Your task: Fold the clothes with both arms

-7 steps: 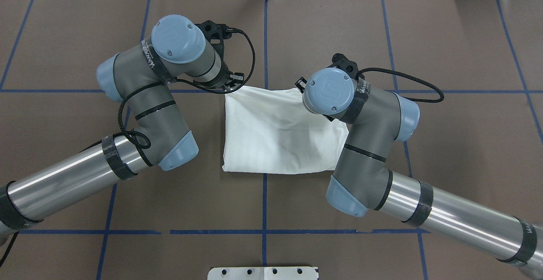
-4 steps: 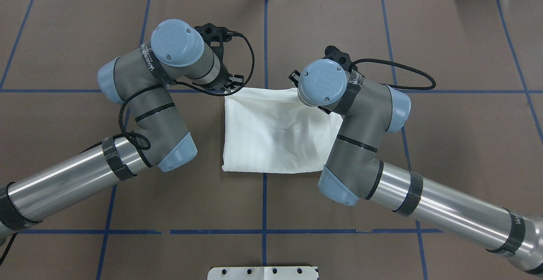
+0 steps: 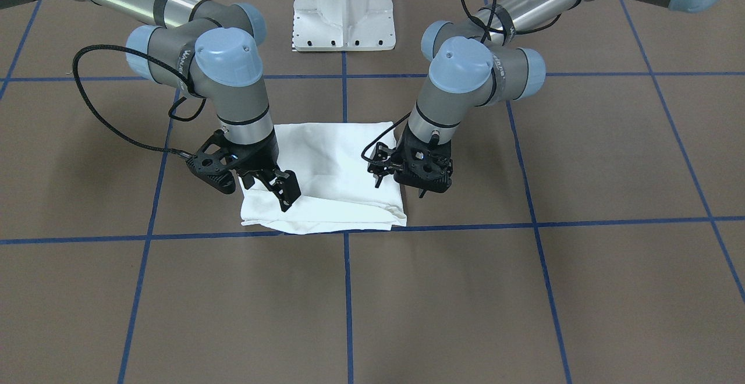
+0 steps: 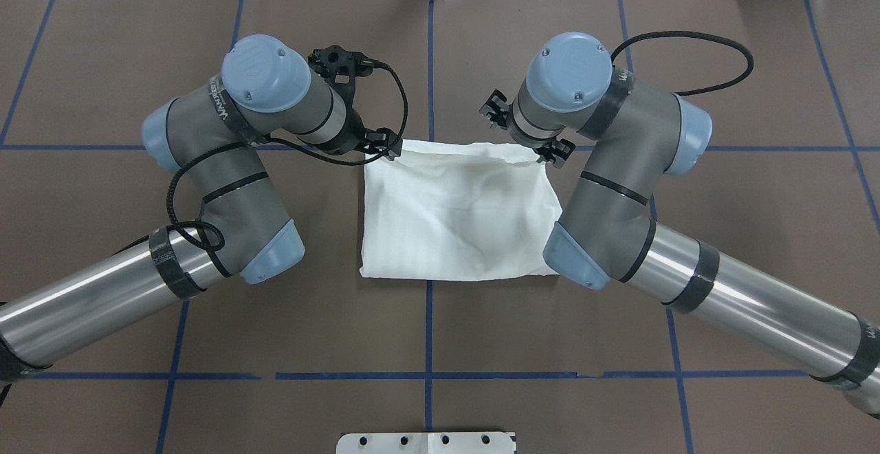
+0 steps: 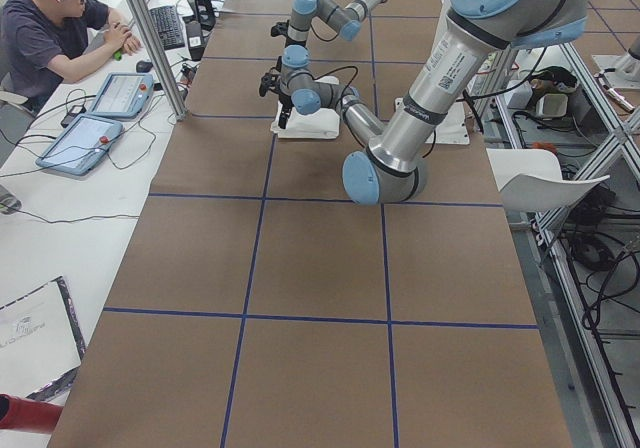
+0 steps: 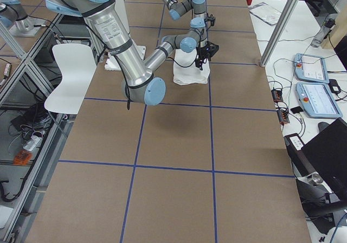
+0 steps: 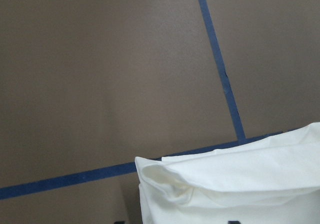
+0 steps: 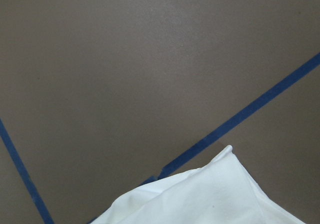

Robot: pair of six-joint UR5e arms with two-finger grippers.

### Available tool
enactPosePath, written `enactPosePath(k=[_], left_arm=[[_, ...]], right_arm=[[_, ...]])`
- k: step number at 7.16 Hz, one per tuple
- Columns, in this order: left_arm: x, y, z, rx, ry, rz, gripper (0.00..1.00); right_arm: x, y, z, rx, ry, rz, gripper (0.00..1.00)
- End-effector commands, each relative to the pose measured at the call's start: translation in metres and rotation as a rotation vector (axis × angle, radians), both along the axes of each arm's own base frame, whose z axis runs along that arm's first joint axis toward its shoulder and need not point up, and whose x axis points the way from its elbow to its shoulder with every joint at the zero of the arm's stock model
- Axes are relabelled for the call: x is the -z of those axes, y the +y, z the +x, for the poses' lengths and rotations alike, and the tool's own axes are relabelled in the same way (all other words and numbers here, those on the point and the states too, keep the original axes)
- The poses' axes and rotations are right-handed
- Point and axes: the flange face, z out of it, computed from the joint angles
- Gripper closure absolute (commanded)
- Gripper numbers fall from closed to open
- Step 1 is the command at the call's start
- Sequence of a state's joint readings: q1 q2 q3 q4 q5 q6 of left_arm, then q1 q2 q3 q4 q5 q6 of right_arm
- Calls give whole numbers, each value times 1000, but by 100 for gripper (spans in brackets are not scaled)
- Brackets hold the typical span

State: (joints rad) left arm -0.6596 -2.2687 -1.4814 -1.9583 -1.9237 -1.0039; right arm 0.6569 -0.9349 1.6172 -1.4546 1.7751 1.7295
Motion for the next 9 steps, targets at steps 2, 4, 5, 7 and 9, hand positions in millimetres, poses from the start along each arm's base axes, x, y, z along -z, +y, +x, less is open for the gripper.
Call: enactPosePath(k=[2, 4, 5, 7, 9], left_arm=[[-24, 48, 42, -72, -40, -14, 0], [-36, 32, 47, 1, -92, 13, 0], [-42, 18, 46, 37, -117, 14, 0], [-41, -28, 51, 82, -154, -11, 0], [-33, -67, 52, 124, -183, -13, 0]], right_arm=[[-3, 44, 5, 70, -4, 46, 0], [-3, 46, 2, 72, 1, 48, 0], [-4, 46, 2, 71, 6, 46, 0], [-3, 48, 0, 72, 11, 46, 0], [-6, 49, -3, 66, 22, 53, 0]])
